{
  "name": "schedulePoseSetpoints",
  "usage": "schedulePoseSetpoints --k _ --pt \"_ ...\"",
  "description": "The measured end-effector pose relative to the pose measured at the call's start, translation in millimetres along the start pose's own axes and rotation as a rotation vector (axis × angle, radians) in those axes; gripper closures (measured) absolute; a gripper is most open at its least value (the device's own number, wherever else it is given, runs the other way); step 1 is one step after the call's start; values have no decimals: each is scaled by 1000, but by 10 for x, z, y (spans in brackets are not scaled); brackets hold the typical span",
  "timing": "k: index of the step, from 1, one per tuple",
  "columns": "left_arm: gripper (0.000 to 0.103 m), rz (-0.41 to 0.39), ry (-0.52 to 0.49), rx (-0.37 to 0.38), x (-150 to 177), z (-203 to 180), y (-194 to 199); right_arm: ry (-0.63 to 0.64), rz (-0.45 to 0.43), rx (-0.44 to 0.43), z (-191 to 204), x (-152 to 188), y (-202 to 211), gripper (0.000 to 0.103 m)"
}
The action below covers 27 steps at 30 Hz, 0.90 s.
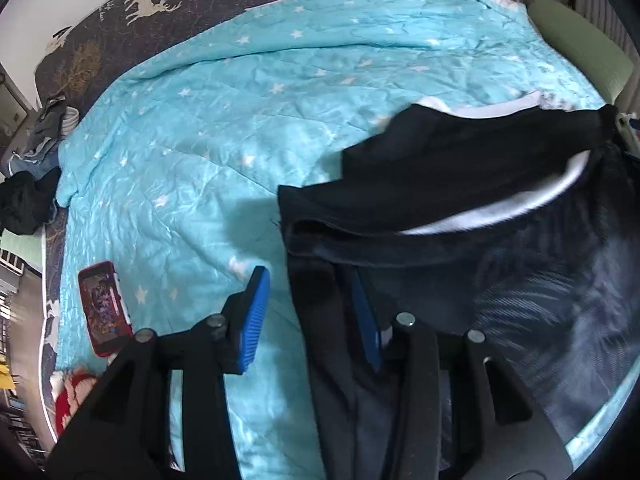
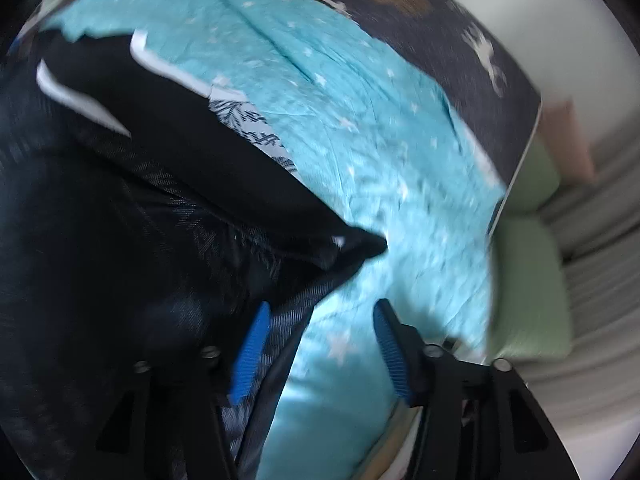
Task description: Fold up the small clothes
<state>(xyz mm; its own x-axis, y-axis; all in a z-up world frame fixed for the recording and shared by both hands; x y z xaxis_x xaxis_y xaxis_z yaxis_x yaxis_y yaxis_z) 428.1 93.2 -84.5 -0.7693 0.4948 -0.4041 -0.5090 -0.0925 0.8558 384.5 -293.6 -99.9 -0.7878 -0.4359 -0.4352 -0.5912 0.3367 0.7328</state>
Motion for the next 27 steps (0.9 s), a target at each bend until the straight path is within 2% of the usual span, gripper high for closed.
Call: schedulePoseSetpoints --k 2,5,10,13,15,17,19,21,24,27 --pt "59 16 -23 -18 -27 8 -126 14 9 33 16 -30 -149 44" --pt "59 31 -50 -34 -69 12 -259 -17 -7 36 -46 -97 -250 44" --pt "59 5 34 3 -286 128 -322 -109 -10 -36 -161 -264 -311 44" --pt "59 -8 148 12 -483 306 -395 -259 0 -145 -325 -447 -395 44" --pt "59 28 261 -8 -581 503 -530 -391 24 -203 -526 -580 -522 44" --pt "59 53 367 29 -588 634 -617 -532 88 -199 -744 -665 -726 44" --pt "58 40 412 53 -575 687 -597 -682 175 -176 -952 -670 -926 44" --pt "53 15 378 25 -549 675 -489 -727 193 -172 -1042 -681 -965 44" --pt "41 32 289 -66 -509 660 -408 -678 157 -169 -1014 -666 -813 44" --pt "40 79 201 -70 -472 645 -407 -627 139 -174 -935 -605 -665 44"
Point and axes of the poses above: each gripper's, at about its wrist camera, not at the fingertips, and y roughly against the way its jaws point, z to its left, x to its underside, the point moved 5 cm from there along -y, roughly the way its jaws point, and after that the axes turned 10 degrees about -y, right-handed, at the moved point
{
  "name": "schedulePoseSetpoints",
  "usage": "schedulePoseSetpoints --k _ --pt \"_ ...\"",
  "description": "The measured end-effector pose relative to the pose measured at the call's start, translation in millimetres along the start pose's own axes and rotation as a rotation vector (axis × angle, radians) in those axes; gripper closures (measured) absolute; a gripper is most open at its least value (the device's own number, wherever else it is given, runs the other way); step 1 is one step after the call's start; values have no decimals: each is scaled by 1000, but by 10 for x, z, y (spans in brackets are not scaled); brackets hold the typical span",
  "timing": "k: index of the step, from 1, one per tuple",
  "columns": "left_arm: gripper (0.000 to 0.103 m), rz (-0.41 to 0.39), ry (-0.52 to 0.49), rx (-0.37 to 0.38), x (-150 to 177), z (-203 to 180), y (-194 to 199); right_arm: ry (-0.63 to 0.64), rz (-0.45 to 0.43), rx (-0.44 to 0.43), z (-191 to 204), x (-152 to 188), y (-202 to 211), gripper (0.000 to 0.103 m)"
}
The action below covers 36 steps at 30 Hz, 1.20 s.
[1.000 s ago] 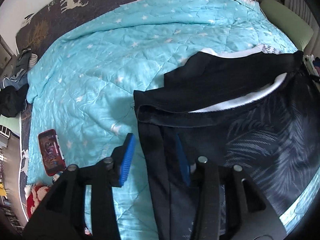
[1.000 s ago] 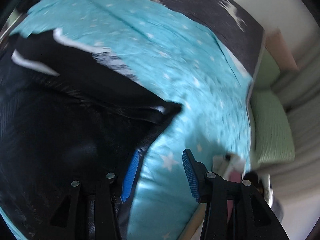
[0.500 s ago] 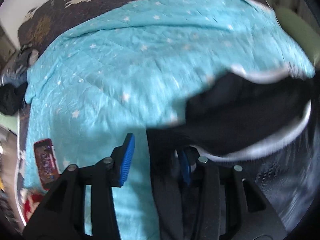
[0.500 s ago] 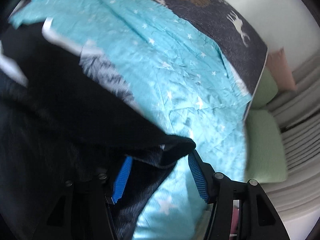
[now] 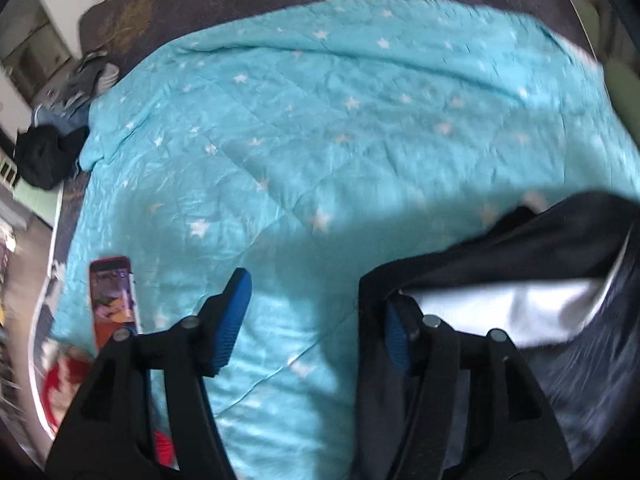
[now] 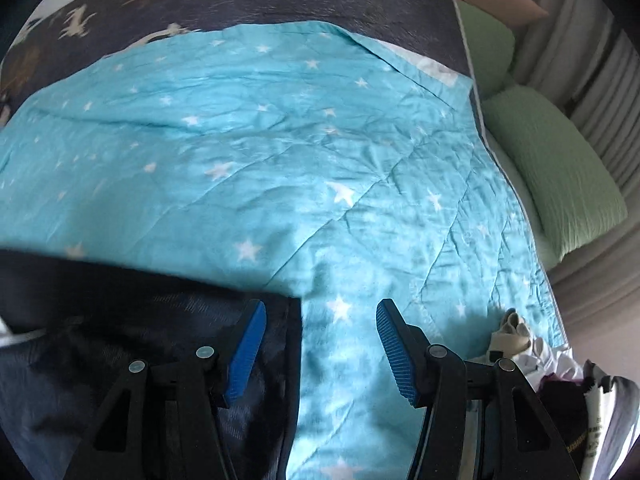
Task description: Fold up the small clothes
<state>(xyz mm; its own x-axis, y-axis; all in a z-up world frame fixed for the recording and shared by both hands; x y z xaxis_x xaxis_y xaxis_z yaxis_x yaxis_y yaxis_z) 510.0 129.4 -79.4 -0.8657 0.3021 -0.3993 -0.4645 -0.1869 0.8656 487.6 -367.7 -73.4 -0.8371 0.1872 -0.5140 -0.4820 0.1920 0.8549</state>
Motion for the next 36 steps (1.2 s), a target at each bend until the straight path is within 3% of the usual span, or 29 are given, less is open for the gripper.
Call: schedulePoseSetpoints --k 4,7,11,13,16,19,21,24,26,29,30,33,36 --pt "40 36 -75 -11 49 -6 62 103 -28 3 175 167 107 44" --pt "39 18 -49 -5 8 57 168 183 -59 -3 384 251 248 44" --pt "34 14 7 69 -116 83 220 300 -80 -74 808 409 436 42" --pt "27 63 14 94 -153 75 134 366 -75 -96 1019 522 466 40" --pt "27 146 56 33 -150 114 -23 439 -56 -131 1300 678 434 40" --pt "27 185 166 47 -117 195 -142 466 -44 -115 1481 761 325 40" --pt "27 159 216 70 -132 234 -133 465 -44 -88 1525 763 237 40" --pt "27 94 198 92 -237 204 -17 410 -37 -87 1519 707 166 37" --pt "27 64 215 165 -312 164 62 373 -19 -104 1494 676 141 35" --pt "27 9 350 350 -417 184 181 317 14 -125 1450 647 69 28" --pt "27 13 397 356 -416 226 177 289 31 -139 1419 643 39 27" --pt "27 81 463 278 -335 341 60 200 77 -200 1315 622 -8 24" --pt "27 149 331 166 -227 302 -43 190 78 -216 1289 641 0 23"
Point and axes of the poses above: each gripper's, at about its wrist camera, not at the fingertips, and y roughly against the way its jaws point, z to its left, x to its underside, the point moved 5 cm from there along -y, roughly the way its jaws point, and after that the axes turned 10 degrees about -y, right-handed, at the moved point
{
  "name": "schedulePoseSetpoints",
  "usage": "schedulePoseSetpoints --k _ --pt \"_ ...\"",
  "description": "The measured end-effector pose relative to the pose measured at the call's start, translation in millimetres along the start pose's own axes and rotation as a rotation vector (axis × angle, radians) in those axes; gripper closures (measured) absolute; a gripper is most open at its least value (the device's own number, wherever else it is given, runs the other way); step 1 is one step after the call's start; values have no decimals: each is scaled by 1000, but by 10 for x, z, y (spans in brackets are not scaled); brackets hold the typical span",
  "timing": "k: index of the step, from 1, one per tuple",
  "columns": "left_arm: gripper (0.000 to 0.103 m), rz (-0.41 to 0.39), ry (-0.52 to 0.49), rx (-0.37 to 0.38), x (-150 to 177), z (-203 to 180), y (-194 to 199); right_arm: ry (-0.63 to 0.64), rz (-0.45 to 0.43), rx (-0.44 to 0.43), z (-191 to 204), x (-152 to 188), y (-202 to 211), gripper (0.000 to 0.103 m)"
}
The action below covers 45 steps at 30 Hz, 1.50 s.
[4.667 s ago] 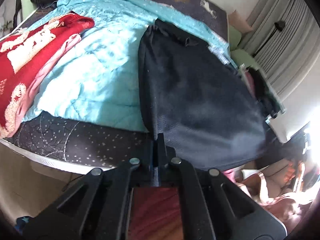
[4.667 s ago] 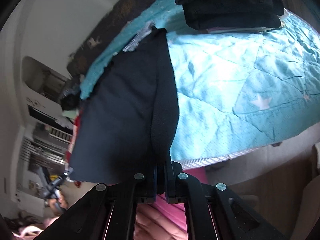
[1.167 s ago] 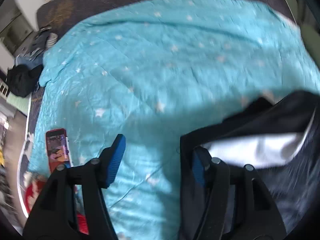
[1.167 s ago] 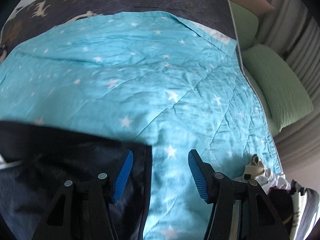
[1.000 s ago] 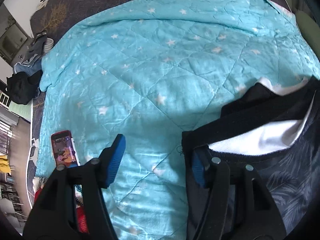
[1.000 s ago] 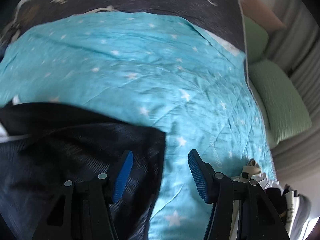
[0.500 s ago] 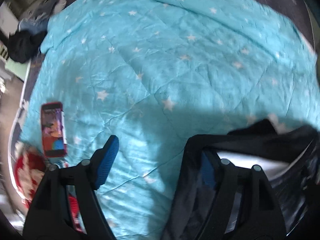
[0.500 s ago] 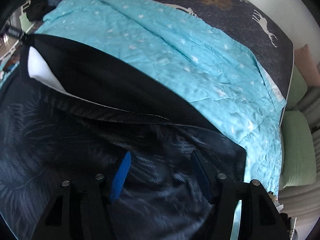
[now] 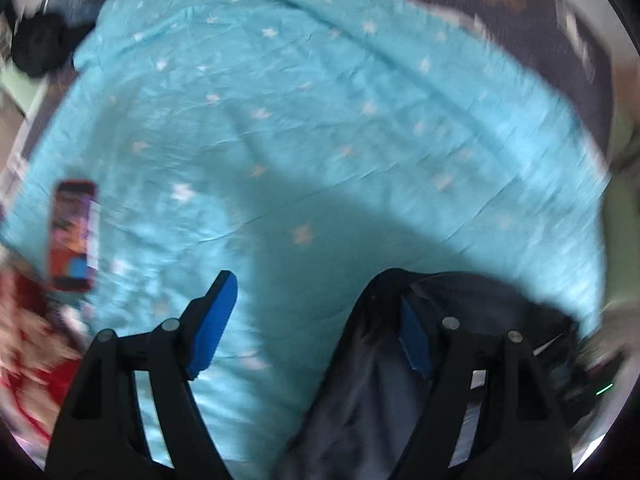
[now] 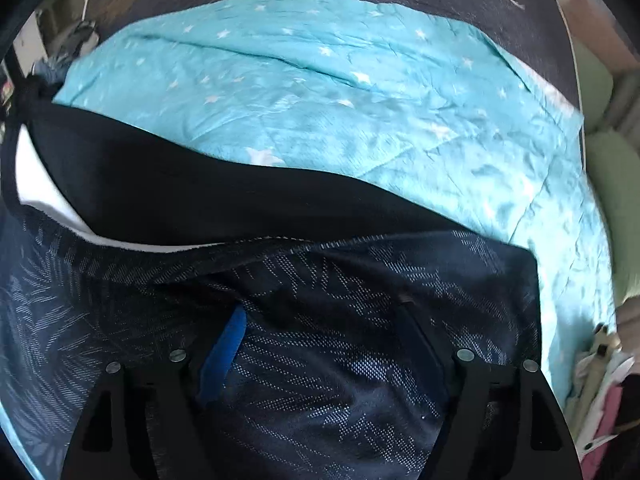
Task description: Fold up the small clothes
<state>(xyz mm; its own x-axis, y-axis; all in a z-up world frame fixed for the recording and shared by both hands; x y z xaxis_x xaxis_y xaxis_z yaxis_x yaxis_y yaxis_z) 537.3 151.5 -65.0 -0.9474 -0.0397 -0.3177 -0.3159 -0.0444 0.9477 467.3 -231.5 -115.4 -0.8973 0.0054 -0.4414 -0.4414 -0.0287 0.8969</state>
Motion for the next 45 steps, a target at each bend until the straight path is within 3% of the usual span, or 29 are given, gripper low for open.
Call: schedulePoseSetpoints --k 4,6,7,10,11,12,15,17,20,23,24,25,26,27,29,31,34,37,40,42,45 --pt "27 112 -149 -107 224 10 -211 24 -13 24 46 37 15 21" --pt "27 169 -130 -76 303 59 -224 16 -8 21 49 29 19 21" --pt "27 190 -70 -2 347 90 -193 15 -9 20 47 32 27 21" --pt "27 218 122 412 409 29 -46 10 -25 13 39 70 35 20" --pt "27 192 106 484 400 -42 73 12 -33 11 39 82 25 20" --pt "27 160 70 498 392 -100 179 15 -43 10 46 83 13 19" --pt "22 64 -102 388 411 -299 426 15 -55 15 53 87 5 18" --pt "22 65 -175 313 528 -385 416 13 -53 17 56 81 16 18" --pt "22 131 -194 337 723 -399 212 15 -45 14 61 91 36 18" --pt "23 170 -148 330 791 -394 -23 15 -34 15 62 75 28 18" --pt "30 189 -118 319 787 -385 -136 14 -31 18 39 46 7 18" --pt "47 198 -90 330 775 -411 -200 14 -29 23 42 43 10 18" --pt "70 200 -62 351 754 -430 -250 14 -30 26 47 45 8 18" --pt "102 198 -41 373 732 -454 -284 15 -33 29 50 47 12 18" --pt "102 155 0 401 633 -484 -289 17 -33 27 49 43 14 18" --pt "102 85 9 372 455 -469 -207 13 -29 21 38 17 23 18" --pt "102 70 98 433 217 -380 -157 -14 -27 -1 22 -81 73 19" --pt "101 15 231 346 -13 -66 -172 -73 -38 -42 -21 -302 113 19" --pt "98 -35 348 296 -84 189 -186 -202 -20 -27 -190 -544 47 19" --pt "95 -36 345 314 -64 173 -186 -288 -5 12 -317 -640 8 19" --pt "84 -27 200 325 71 -72 -97 -276 -28 -17 -316 -655 120 21"
Point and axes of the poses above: each gripper's, at about its wrist camera, not at the fingertips, and y roughly against the way its jaws point, z to its left, x to its underside, the point moved 5 cm from there along -y, roughly the way its jaws point, and after that the axes turned 10 degrees about -y, right-handed, at the moved point
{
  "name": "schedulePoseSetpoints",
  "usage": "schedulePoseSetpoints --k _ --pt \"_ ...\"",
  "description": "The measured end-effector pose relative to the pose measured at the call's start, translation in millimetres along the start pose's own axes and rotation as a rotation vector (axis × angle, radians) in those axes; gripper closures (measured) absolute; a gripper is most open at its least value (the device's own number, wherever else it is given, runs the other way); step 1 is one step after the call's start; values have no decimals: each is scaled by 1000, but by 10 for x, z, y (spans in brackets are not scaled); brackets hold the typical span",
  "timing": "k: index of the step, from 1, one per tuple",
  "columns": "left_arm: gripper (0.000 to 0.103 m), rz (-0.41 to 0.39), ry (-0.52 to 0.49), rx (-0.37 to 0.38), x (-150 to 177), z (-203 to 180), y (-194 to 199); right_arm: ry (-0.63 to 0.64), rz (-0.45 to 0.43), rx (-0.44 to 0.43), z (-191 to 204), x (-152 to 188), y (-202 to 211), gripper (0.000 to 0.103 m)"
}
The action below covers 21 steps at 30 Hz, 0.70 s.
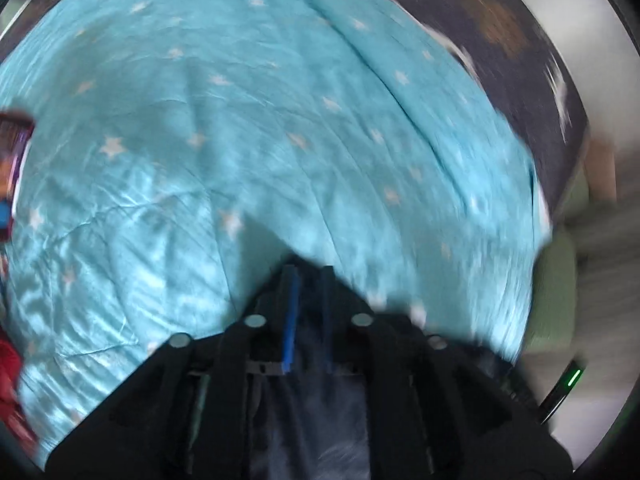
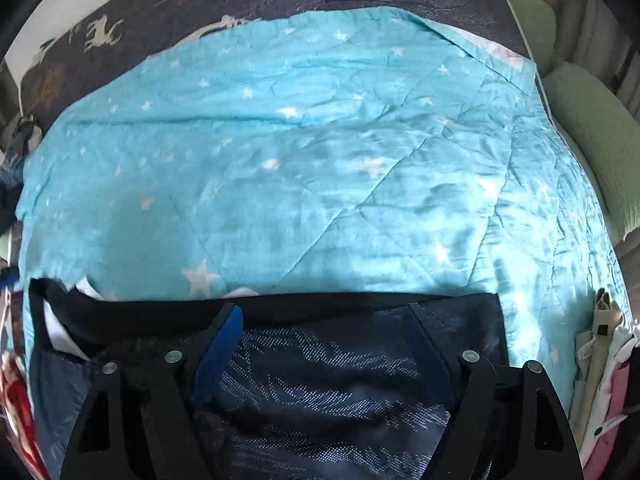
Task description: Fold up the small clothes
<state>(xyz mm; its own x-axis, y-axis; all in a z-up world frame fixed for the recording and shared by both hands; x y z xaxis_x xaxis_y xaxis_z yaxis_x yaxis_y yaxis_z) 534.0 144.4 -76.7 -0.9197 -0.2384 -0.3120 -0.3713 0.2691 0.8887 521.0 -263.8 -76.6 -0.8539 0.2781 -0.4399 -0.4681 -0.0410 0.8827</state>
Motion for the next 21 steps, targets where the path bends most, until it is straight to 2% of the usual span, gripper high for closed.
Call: schedulePoseSetpoints --k 3,5,7,9,12,14,17,19,21 --pt "71 -1 -201 -42 260 -320 61 130 -30 -25 127 131 189 21" --pt "70 13 -332 -12 473 -534 86 200 -24 -17 173 268 276 23" --pt "70 46 -398 31 634 -681 65 224 -10 -17 161 346 324 26" --pt "70 117 -439 69 819 -844 -44 241 -9 -1 111 406 374 29" --pt "70 208 -439 132 964 -1012 -255 213 -15 43 -56 428 406 30" --pt "71 215 -430 116 948 -1077 -397 179 -11 54 -173 409 384 30" --pt "83 100 -317 60 530 -1074 -528 138 -4 56 -316 379 348 30" --pt "83 -15 -190 28 258 -931 -443 124 -10 77 -410 380 346 30" --pt "83 -97 -94 3 116 -781 -283 111 -21 96 -509 415 392 30"
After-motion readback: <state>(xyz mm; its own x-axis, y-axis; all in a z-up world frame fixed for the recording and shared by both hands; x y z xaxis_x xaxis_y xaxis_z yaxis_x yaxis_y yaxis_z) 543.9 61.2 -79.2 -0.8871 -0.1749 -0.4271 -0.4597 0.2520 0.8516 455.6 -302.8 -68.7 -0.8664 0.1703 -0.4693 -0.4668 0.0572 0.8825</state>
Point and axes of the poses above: each gripper's, at about its wrist camera, not at the fingertips, and y roughly against the way its jaws point, z to its left, x to its underside, the point moved 5 cm from there along -y, roughly the way its jaws point, and after that the axes turned 10 degrees about -y, right-handed, at the moved point
